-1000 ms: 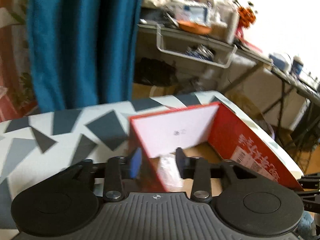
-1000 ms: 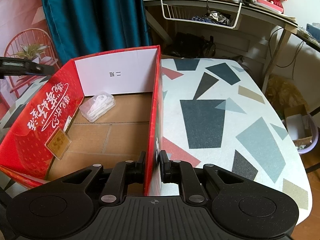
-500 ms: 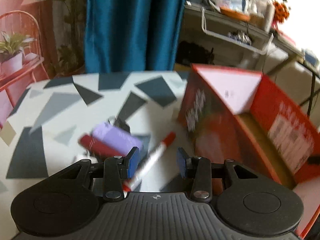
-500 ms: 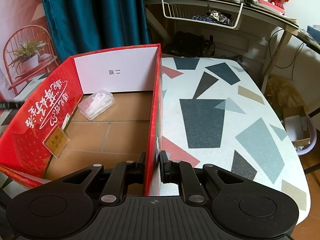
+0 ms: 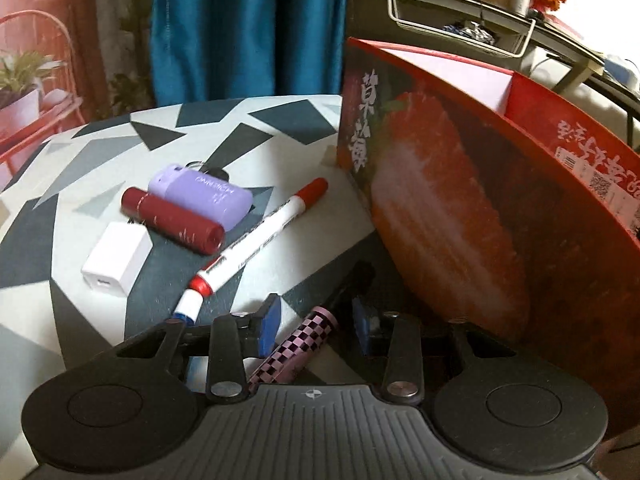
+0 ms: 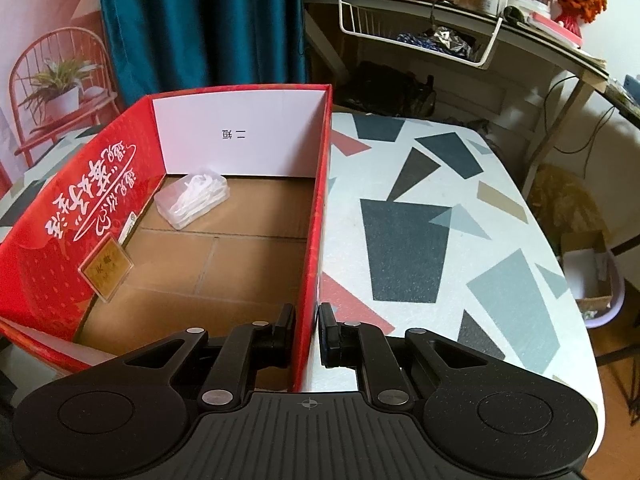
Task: Organize rigid objects
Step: 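Move the left tool back and grasp the pink checkered pen, then carry the pink checkered pen with the left gripper over the red box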
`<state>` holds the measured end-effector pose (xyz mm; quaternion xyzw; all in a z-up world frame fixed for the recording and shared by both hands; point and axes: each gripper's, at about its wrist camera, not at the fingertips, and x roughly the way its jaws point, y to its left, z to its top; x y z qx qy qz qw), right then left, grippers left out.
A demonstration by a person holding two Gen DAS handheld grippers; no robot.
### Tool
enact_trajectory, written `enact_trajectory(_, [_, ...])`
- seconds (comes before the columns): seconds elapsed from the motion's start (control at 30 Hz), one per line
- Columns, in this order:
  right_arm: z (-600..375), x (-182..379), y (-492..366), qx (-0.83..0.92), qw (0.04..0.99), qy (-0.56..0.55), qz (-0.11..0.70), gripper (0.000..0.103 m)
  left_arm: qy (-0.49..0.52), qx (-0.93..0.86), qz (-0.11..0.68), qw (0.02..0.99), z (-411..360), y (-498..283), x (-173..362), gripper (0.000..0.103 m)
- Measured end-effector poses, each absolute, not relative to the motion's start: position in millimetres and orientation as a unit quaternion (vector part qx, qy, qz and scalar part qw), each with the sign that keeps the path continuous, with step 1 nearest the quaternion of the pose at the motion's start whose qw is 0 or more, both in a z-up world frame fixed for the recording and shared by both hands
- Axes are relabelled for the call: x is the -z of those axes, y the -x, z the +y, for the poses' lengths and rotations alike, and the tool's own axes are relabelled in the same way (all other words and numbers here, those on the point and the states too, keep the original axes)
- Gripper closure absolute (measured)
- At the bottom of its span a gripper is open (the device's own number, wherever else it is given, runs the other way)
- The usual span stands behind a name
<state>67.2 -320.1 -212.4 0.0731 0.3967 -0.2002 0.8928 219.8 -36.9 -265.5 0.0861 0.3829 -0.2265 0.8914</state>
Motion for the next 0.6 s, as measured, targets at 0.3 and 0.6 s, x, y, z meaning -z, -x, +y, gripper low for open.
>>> enact_trajectory(0.3, [-317,215,-68,0.209,0.894,-0.066,0.391,0.092,-0.065,0.197,0.375,0.903,-27,-214,265,0.084])
enact_trajectory(0.6, [-317,216,-70,0.208,0.894,-0.059,0.391,0.092,-0.058,0.198,0.379,0.902,-26,-218,268,0.084])
